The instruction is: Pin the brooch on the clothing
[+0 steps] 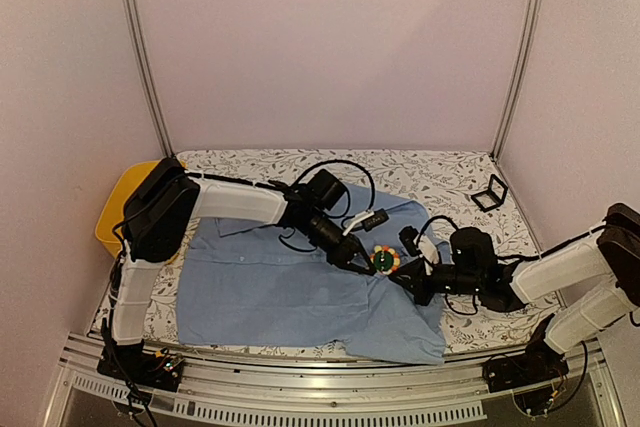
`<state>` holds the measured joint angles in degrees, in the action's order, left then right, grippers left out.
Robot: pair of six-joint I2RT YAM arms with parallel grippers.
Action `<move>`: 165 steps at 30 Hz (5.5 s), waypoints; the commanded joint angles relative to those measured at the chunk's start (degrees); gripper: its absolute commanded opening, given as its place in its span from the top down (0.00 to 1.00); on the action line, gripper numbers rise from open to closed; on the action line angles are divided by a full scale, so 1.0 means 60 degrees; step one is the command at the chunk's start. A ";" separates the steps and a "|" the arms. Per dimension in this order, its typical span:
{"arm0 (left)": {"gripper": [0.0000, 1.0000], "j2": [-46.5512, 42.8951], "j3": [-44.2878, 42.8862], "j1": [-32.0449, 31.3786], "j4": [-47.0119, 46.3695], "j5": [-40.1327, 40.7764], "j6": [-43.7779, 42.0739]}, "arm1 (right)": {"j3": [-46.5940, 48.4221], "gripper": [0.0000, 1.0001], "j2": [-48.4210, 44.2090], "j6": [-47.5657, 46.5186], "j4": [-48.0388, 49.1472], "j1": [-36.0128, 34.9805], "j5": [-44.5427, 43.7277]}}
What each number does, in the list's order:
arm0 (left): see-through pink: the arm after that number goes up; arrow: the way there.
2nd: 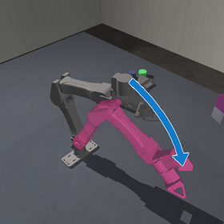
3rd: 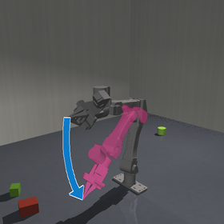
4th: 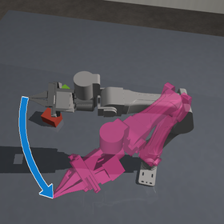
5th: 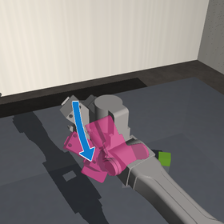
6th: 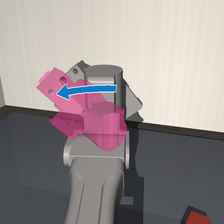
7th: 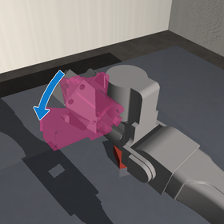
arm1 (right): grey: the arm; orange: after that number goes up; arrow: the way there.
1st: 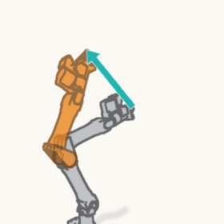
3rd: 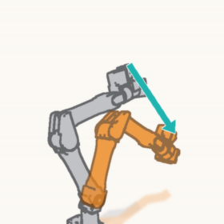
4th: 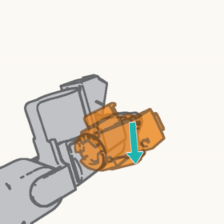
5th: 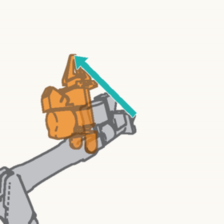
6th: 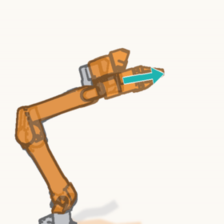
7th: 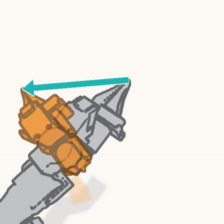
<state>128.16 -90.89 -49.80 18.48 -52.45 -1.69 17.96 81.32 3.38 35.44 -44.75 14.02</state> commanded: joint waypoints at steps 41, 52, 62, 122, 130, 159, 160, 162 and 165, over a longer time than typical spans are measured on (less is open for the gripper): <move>1.00 -0.0442 -0.0053 -0.0067 0.0906 0.0113 -0.0450 | 0.2000 0.56 0.0739 0.1572 -0.1498 0.1928 0.4773; 1.00 -0.0405 -0.0144 -0.0080 0.0905 0.0087 -0.0536 | 0.2092 0.71 0.1756 0.2773 -0.1024 0.2090 0.5579; 1.00 -0.0461 -0.0282 -0.0095 0.0844 0.0400 -0.0515 | 0.2328 0.98 0.2408 0.4065 -0.0912 0.2097 0.6357; 1.00 -0.1760 0.3203 -0.2139 -0.3436 0.6939 -0.4069 | 0.3292 1.00 0.3321 0.5081 -0.3882 0.2105 0.6140; 1.00 -0.1898 0.3034 -0.2084 -0.3526 0.7257 -0.3922 | 0.3297 1.00 0.2889 0.4792 -0.4473 0.2099 0.6024; 0.64 -0.2680 0.3873 -0.2118 -0.3987 0.7572 -0.4063 | 0.3731 1.00 0.3549 0.4660 -0.4676 0.1972 0.6239; 0.63 -0.2866 0.4022 -0.2179 -0.4001 0.7542 -0.4199 | 0.3742 1.00 0.3555 0.4666 -0.4676 0.1979 0.6264; 0.60 -0.3273 0.4387 -0.2262 -0.4113 0.7473 -0.4552 | 0.3747 1.00 0.3612 0.4678 -0.4676 0.1980 0.6303; 0.61 -0.3729 0.5236 -0.2292 -0.4801 0.7076 -0.5083 | 0.3732 1.00 0.3644 0.4709 -0.4676 0.1980 0.6297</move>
<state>110.69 -64.40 -62.50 -4.29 -7.27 -27.46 39.53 102.08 31.90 8.14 -32.36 50.35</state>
